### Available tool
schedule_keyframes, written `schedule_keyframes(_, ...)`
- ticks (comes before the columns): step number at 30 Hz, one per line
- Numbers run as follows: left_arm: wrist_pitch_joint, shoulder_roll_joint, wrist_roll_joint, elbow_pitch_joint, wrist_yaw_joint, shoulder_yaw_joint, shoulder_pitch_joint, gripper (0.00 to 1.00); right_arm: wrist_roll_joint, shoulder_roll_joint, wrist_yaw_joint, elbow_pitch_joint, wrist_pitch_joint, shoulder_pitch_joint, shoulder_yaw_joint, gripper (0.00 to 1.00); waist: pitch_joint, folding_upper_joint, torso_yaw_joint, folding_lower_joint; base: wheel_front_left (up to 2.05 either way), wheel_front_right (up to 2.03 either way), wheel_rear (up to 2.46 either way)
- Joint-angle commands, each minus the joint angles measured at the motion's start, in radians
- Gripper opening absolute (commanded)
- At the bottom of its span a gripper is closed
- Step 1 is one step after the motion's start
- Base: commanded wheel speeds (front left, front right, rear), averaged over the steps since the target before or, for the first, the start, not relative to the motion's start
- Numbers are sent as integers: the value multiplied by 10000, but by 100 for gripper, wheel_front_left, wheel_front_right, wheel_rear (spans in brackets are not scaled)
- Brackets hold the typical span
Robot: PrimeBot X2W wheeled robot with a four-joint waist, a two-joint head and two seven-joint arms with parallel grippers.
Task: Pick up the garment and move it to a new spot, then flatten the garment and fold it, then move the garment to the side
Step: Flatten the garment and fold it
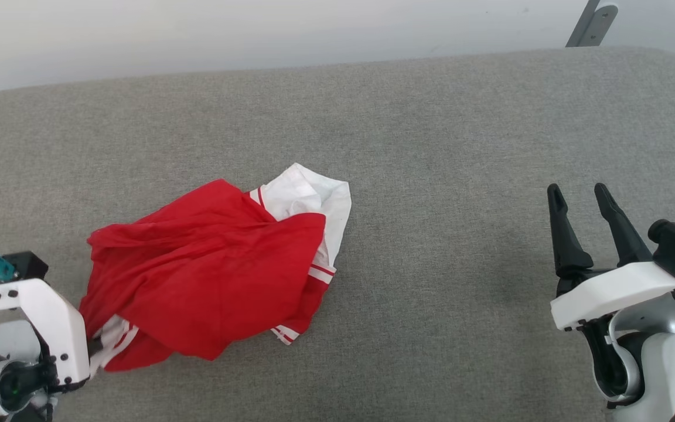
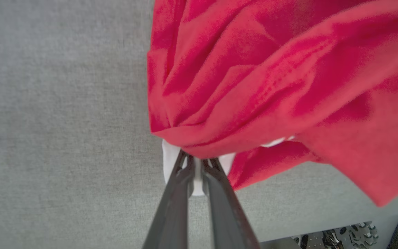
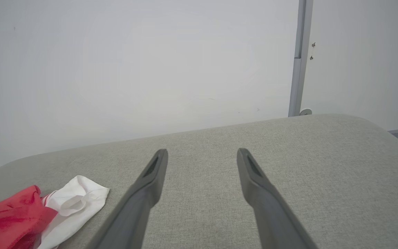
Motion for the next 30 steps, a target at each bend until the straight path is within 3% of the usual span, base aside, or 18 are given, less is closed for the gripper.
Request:
schedule_keyframes(1,-211,15,35,-43,-107,86,36,19,-41,-3,1,-50,38,79,3,100,-10,0,17,0,0,0,0)
schedule_keyframes(2,-418,36,144,-106,-149,154,10,84,-50,-2,1,-57,50,79,14,100,-16,0,26,0,0,0,0)
schedule_keyframes(3,-593,22,106,-174,-178,226,9,100,-57,-2,1,-64,37,79,12,100,-21,0,47,0,0,0,0)
schedule_keyframes(21,-3815,50,948,-2546,49,1010,1175,100,-144,-2,1,-70,267,135,176,100,-420,0,625,0,0,0,0)
schedule_keyframes(30,-6507,-204,2013,-3103,71,1402,2003,100,-225,-3,1,-89,366,253,341,100,-589,0,941,0,0,0,0)
